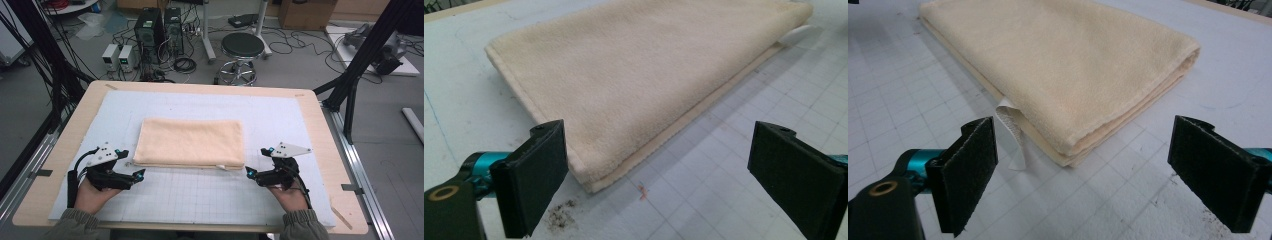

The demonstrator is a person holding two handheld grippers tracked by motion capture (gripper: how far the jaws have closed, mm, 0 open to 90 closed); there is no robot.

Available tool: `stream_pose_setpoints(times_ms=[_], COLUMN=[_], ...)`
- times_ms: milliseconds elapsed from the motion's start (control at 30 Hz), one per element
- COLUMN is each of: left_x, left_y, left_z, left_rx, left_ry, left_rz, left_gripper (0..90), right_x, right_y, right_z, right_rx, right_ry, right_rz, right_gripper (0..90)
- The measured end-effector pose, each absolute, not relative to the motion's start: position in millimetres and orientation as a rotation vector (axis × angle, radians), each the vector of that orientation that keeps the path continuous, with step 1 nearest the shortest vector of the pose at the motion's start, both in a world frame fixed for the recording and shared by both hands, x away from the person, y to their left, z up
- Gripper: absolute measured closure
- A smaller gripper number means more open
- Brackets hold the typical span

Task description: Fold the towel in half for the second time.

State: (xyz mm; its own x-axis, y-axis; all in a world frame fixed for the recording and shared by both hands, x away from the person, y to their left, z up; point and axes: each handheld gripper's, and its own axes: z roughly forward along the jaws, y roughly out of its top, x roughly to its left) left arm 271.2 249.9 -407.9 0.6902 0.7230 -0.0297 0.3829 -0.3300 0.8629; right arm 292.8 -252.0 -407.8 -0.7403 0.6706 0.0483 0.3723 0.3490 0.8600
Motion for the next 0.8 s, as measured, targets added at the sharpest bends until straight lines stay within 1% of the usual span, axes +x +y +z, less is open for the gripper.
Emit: stream_pose_setpoints(times_ms=[800], left_x=[245], left_y=[264], left_z=[-408], left_rx=[1.948], left_ry=[0.856], left_rz=[0.464], left_gripper=[9.5], right_x=[272], right_y=[-274], right_z=[-411], right_rx=[0.958], right_ry=[2.292], right_rz=[1.338], right_gripper=[11.8])
